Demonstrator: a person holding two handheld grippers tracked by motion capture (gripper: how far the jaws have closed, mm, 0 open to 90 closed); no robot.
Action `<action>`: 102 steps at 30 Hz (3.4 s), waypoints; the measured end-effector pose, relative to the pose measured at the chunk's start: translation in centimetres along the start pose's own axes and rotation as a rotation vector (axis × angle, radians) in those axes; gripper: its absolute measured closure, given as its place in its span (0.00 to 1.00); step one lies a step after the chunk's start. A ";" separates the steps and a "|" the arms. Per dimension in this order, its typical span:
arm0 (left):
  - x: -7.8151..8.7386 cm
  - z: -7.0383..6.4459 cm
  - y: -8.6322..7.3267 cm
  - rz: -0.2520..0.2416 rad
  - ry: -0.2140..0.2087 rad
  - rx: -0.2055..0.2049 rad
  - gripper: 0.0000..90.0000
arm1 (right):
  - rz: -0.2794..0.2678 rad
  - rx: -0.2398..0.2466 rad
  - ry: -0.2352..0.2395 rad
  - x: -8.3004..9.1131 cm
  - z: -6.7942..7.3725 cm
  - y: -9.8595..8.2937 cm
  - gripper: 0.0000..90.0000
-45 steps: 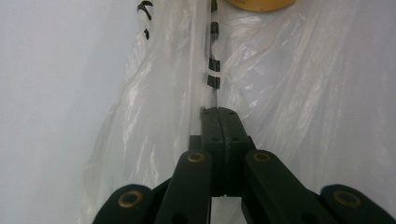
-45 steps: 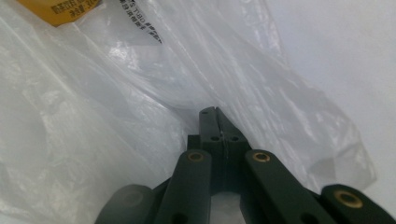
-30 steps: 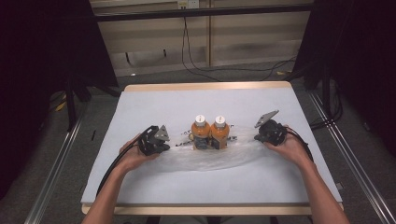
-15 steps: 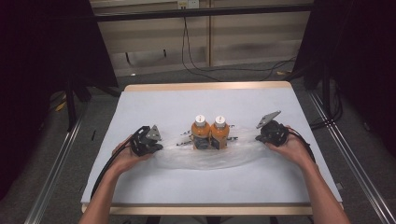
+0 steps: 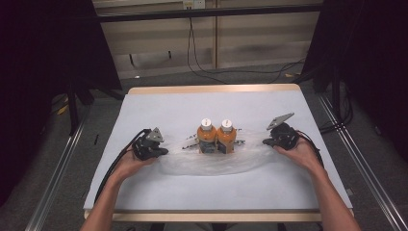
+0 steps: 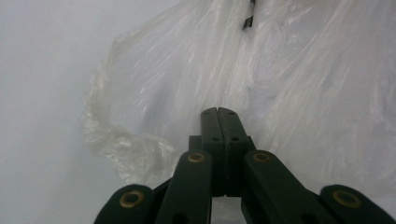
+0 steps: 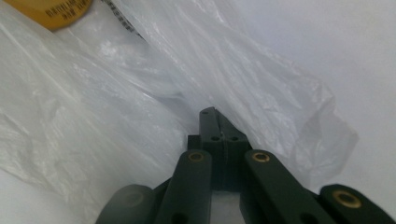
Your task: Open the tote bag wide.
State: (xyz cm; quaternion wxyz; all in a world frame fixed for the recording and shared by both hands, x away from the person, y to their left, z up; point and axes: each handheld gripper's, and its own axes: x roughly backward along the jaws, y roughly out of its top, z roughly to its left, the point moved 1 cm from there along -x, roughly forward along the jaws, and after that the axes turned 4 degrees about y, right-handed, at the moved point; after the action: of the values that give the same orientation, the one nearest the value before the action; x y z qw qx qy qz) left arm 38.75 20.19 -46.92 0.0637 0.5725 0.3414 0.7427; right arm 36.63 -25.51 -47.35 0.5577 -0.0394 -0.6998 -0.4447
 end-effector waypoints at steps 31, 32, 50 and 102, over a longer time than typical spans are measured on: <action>1.9 -4.4 5.1 -0.323 -0.164 0.037 1.00 | -0.248 0.037 0.160 2.7 4.1 3.3 1.00; 1.6 -4.8 5.4 -0.329 -0.169 0.033 1.00 | -0.250 0.040 0.161 2.7 4.2 3.5 1.00; -1.1 -7.6 9.1 -0.386 -0.208 0.042 1.00 | -0.264 0.056 0.207 1.1 4.7 6.2 1.00; -6.6 -12.3 8.3 -0.176 -0.238 -0.102 1.00 | -0.042 -0.071 0.201 -7.7 2.4 9.0 1.00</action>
State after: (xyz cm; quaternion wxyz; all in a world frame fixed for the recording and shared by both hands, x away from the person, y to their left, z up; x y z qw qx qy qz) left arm 32.43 5.32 -48.77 0.1976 0.6205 0.3423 0.6773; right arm 42.70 -15.06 -48.39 0.6140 0.0004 -0.6247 -0.4824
